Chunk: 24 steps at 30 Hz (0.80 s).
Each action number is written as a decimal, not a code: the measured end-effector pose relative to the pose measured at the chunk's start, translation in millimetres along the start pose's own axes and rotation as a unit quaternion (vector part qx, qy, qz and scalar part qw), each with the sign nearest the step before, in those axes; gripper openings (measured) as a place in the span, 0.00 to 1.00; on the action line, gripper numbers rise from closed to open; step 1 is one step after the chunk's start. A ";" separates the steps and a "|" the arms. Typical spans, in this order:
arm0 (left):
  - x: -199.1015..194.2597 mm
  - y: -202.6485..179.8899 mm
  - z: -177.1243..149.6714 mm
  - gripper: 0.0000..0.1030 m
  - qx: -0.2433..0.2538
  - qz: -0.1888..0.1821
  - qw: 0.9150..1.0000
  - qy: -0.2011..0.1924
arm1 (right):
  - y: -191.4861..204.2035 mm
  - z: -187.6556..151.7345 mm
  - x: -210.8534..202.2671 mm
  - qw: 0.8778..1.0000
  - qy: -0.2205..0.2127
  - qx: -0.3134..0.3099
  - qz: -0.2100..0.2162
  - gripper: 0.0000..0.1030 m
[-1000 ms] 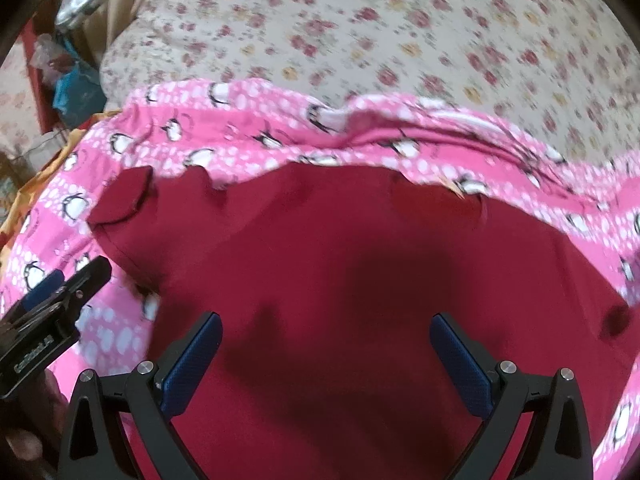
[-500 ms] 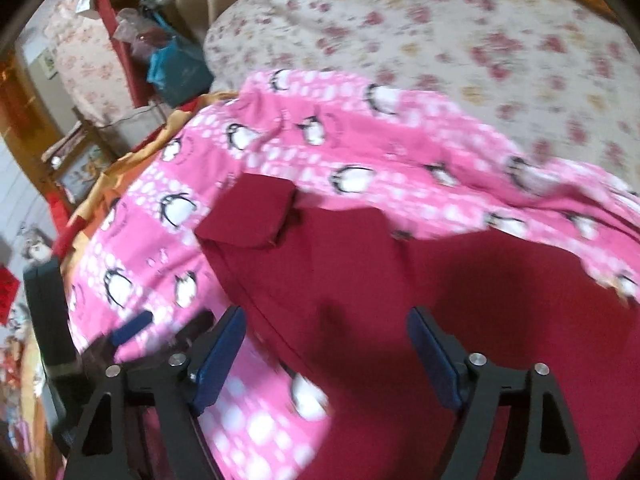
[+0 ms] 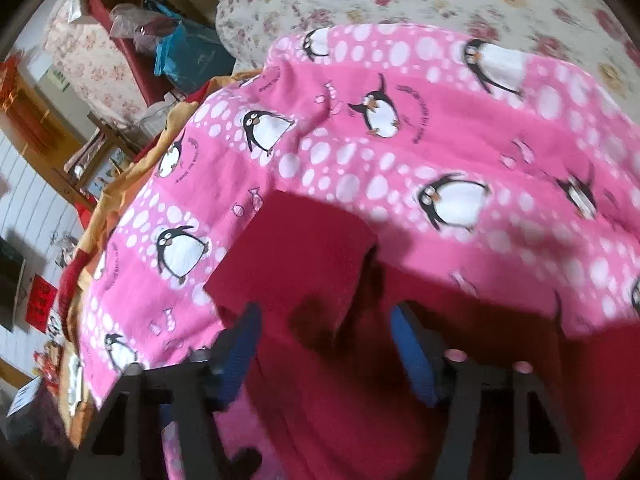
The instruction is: Fold small clothes
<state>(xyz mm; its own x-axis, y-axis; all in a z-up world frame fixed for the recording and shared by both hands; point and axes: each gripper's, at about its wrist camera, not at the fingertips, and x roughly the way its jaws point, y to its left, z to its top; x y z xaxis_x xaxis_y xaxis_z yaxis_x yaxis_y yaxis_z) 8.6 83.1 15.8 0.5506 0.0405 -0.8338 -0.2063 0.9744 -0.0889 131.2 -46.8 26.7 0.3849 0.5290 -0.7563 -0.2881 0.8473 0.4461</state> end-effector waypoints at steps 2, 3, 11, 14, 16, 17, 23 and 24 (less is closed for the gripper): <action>3.1 -0.8 1.1 0.99 0.000 0.002 1.000 0.005 | 0.3 0.1 8.7 1.000 0.004 0.001 -0.011 0.23; 3.3 -0.7 1.4 0.99 0.000 0.002 1.000 0.005 | -0.3 -0.2 9.0 1.000 0.001 0.001 -0.015 0.21; -5.3 -3.2 4.1 0.99 -0.002 0.006 1.000 -0.014 | 2.0 -4.9 -53.8 0.998 -0.058 -0.010 -0.022 0.06; -13.5 -9.1 2.0 0.99 0.006 0.001 1.000 -0.024 | -3.6 -10.7 -95.6 0.996 -0.082 -0.005 -0.021 0.06; -17.9 -14.2 0.4 0.99 0.013 0.000 0.999 -0.029 | -10.5 -18.0 -126.1 0.995 -0.096 0.002 -0.023 0.06; -20.0 -17.7 -0.8 0.99 0.017 -0.002 0.999 -0.032 | -13.7 -22.0 -138.1 0.995 -0.101 0.005 -0.021 0.06; -28.9 -44.8 -12.8 0.99 0.057 -0.012 0.998 -0.034 | -48.9 -58.8 -215.8 0.990 -0.129 0.033 -0.038 0.06; -29.8 -49.5 -14.8 0.99 0.065 -0.013 0.997 -0.035 | -56.5 -65.7 -226.1 0.990 -0.131 0.039 -0.044 0.06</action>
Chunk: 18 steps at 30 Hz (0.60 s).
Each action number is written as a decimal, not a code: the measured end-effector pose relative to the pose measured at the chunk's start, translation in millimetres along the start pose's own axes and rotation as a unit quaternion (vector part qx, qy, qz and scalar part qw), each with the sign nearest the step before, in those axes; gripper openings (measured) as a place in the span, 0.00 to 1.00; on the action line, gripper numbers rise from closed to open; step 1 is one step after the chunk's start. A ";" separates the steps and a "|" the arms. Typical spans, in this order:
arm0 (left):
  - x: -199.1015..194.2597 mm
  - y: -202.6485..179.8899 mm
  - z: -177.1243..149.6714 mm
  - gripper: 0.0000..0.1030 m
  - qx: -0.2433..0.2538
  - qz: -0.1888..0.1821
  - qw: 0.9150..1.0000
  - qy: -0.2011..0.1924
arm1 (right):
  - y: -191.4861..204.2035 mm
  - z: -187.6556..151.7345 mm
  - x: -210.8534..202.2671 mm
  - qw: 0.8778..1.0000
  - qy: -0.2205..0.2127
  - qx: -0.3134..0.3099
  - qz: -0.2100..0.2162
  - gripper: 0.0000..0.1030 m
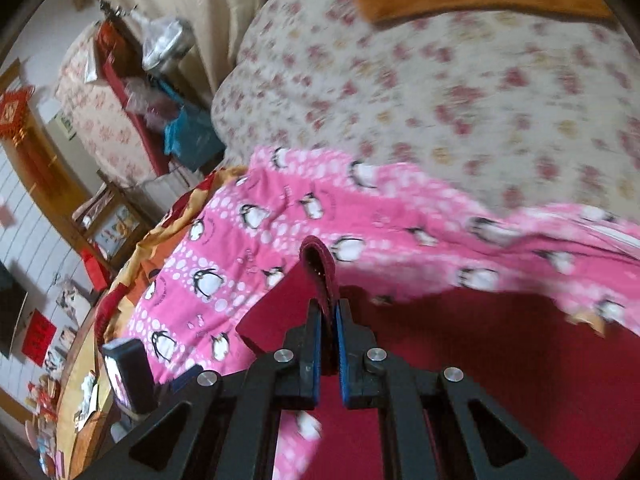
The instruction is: Fold small clothes
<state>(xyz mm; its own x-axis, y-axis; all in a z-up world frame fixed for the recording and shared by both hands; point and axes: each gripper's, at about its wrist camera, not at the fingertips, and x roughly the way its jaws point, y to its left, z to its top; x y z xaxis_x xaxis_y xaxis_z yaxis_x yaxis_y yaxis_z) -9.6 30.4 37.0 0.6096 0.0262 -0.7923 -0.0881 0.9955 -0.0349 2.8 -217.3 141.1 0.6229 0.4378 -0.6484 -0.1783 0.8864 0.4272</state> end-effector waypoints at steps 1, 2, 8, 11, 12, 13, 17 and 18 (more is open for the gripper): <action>-1.1 -6.4 -1.7 0.99 0.010 0.000 1.000 0.000 | -9.2 -3.2 -10.1 1.000 -0.002 0.007 -0.006 0.06; -1.0 -10.3 -2.0 0.99 0.016 -0.001 1.000 0.000 | -18.5 -6.6 -19.2 1.000 -0.004 0.016 -0.010 0.06; -2.4 -34.4 -9.6 0.99 0.048 -0.008 0.999 0.004 | -78.6 -29.6 -81.4 0.996 -0.026 0.068 -0.043 0.06; -3.6 -44.7 -13.6 0.99 0.063 -0.011 0.998 0.004 | -105.9 -44.0 -107.1 0.993 -0.035 0.090 -0.066 0.06; -3.4 -47.6 -14.6 0.99 0.068 -0.013 0.998 0.006 | -117.5 -50.9 -116.8 0.992 -0.037 0.098 -0.077 0.06; -3.4 -50.5 -16.2 0.99 0.072 -0.013 0.997 0.007 | -126.3 -56.4 -124.0 0.990 -0.038 0.105 -0.087 0.06; 1.1 -57.2 -20.9 0.99 0.087 -0.007 0.996 0.013 | -160.0 -75.1 -147.7 0.983 -0.043 0.128 -0.128 0.06; 2.9 -57.6 -21.4 0.99 0.088 -0.005 0.996 0.016 | -169.2 -80.9 -152.7 0.980 -0.043 0.135 -0.138 0.06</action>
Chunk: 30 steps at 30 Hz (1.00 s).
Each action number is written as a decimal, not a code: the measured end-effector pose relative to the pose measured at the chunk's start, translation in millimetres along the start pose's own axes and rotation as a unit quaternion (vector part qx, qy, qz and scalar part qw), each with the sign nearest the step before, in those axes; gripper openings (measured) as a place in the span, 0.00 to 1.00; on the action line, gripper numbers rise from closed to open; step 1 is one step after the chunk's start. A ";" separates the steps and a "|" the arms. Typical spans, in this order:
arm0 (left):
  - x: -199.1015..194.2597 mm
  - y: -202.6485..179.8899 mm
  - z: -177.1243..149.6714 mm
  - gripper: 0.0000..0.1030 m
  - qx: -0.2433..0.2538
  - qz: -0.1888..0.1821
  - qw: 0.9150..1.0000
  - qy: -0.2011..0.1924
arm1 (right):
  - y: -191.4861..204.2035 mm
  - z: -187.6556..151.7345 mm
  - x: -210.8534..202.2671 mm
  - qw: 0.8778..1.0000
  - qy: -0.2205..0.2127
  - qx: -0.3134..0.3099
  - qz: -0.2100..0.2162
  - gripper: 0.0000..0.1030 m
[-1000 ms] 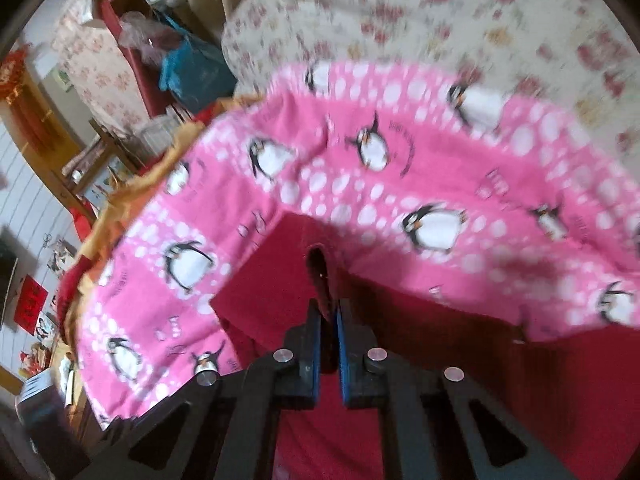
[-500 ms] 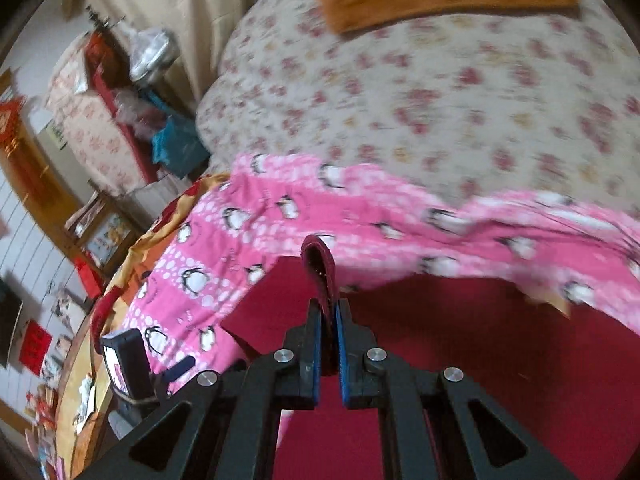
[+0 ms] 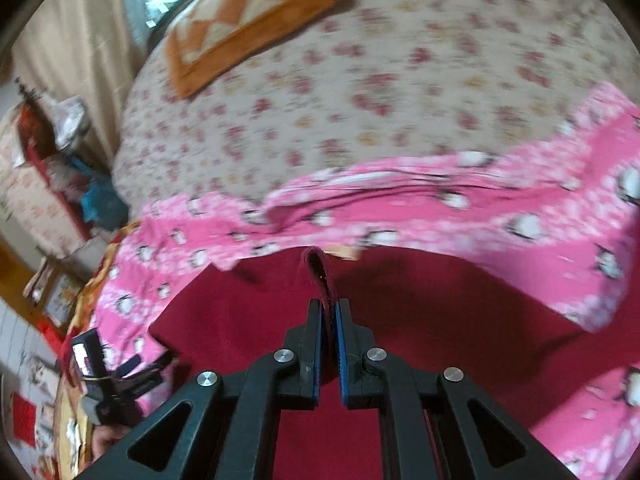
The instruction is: Fold small clothes
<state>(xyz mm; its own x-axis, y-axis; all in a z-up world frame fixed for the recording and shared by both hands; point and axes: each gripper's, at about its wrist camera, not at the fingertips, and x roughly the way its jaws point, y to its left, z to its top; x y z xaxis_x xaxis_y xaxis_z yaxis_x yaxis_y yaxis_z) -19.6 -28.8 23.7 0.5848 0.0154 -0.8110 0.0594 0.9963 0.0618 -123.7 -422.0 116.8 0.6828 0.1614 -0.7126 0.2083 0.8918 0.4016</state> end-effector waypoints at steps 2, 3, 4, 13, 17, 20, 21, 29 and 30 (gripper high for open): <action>2.6 -0.3 -0.5 0.99 -0.001 -0.001 1.000 0.004 | -18.2 -4.8 -1.7 1.000 0.002 0.008 -0.028 0.06; 3.6 -0.1 -0.5 0.99 -0.003 0.000 1.000 0.005 | -25.7 -6.7 -1.6 0.999 0.003 0.006 -0.048 0.06; 4.6 -0.1 -0.3 0.99 -0.003 0.001 1.000 0.006 | -33.9 -9.0 -0.5 0.998 0.006 0.008 -0.066 0.06; 8.4 11.0 3.2 0.99 -0.029 0.008 0.999 0.012 | -14.2 0.5 18.9 0.999 0.024 0.015 -0.044 0.44; 15.9 15.7 4.4 0.99 -0.041 0.008 0.999 0.024 | 51.4 10.3 59.5 0.998 0.042 -0.036 0.022 0.71; 15.9 18.3 6.5 0.99 -0.043 0.004 0.999 0.025 | 103.4 11.6 104.0 0.993 0.081 -0.077 0.048 0.70; 15.9 20.5 7.6 0.99 -0.045 0.003 0.999 0.026 | 122.0 10.0 117.9 0.990 0.092 -0.097 0.049 0.68; 1.7 59.5 19.1 0.99 -0.106 0.015 0.994 -0.005 | 211.4 -31.2 216.0 0.963 0.171 -0.208 0.026 0.55; 1.0 60.9 19.9 0.99 -0.113 0.007 0.994 -0.005 | 212.1 -36.4 222.7 0.962 0.166 -0.217 0.019 0.55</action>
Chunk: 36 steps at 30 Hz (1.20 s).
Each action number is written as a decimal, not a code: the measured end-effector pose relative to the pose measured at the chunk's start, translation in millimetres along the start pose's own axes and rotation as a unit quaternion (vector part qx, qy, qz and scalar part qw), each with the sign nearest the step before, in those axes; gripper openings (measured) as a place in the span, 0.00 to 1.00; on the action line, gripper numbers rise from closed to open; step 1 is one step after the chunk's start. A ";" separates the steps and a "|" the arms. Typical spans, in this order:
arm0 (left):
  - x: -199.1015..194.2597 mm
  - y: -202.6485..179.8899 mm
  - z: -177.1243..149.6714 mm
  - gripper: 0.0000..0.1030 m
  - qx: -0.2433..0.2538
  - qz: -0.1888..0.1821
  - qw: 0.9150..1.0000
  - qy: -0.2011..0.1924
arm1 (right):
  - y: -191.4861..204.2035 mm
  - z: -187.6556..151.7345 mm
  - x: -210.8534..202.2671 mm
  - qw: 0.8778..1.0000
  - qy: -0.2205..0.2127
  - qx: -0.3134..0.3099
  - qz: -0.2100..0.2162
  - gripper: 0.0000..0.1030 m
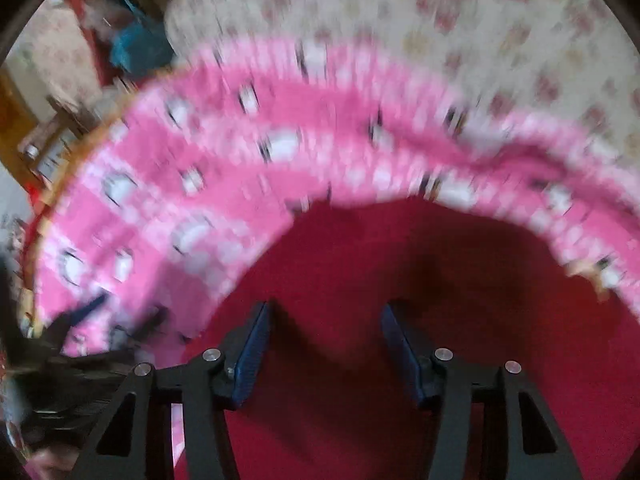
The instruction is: Fold small clothes
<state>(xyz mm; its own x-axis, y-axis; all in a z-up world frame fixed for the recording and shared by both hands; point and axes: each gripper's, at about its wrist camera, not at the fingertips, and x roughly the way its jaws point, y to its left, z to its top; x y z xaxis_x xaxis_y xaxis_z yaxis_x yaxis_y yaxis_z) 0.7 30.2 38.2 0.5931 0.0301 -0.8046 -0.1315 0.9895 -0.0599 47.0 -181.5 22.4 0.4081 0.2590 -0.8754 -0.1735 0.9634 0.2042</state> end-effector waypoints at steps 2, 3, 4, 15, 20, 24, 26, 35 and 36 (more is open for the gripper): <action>-3.2 -1.9 0.3 0.99 -0.010 -0.021 1.000 -0.002 | 1.3 -0.8 -4.1 1.000 -0.013 -0.008 0.000 0.55; -5.6 -5.7 0.4 0.99 -0.009 -0.033 0.999 -0.006 | -3.5 -0.4 -9.5 1.000 -0.010 0.001 0.015 0.55; -8.0 -10.6 0.0 0.99 -0.004 -0.042 0.999 -0.009 | -9.2 0.2 -13.8 1.000 -0.009 0.012 0.025 0.55; 13.0 -55.9 -13.0 0.99 0.088 0.004 0.996 0.019 | -48.0 15.0 -24.4 0.998 -0.032 0.052 -0.004 0.55; 21.7 -43.8 -13.2 0.99 0.054 -0.011 0.998 0.036 | -36.9 25.1 14.4 0.996 -0.034 0.023 -0.084 0.66; 19.6 -46.3 -14.6 0.99 0.063 -0.007 0.997 0.033 | -50.4 20.5 -5.9 0.995 -0.041 0.052 -0.072 0.66; 17.4 -47.2 -14.0 0.99 0.068 -0.005 0.997 0.029 | -60.6 9.2 -28.5 0.994 -0.049 0.056 -0.085 0.66; -11.1 -51.7 -12.3 0.99 0.069 -0.043 0.997 -0.013 | -166.8 -99.3 -144.1 0.969 -0.082 0.168 -0.164 0.70; -14.3 -53.2 -12.1 0.99 0.068 -0.050 0.996 -0.017 | -181.7 -111.9 -151.6 0.962 -0.087 0.188 -0.178 0.71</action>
<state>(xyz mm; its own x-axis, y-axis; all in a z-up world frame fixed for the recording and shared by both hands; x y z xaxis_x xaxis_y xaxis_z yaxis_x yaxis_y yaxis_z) -10.4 -24.6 45.8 0.6254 -0.0679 -0.7774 0.0374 0.9977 -0.0570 -83.6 -403.6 68.9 0.5308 -0.1150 -0.8396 0.3273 0.9417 0.0779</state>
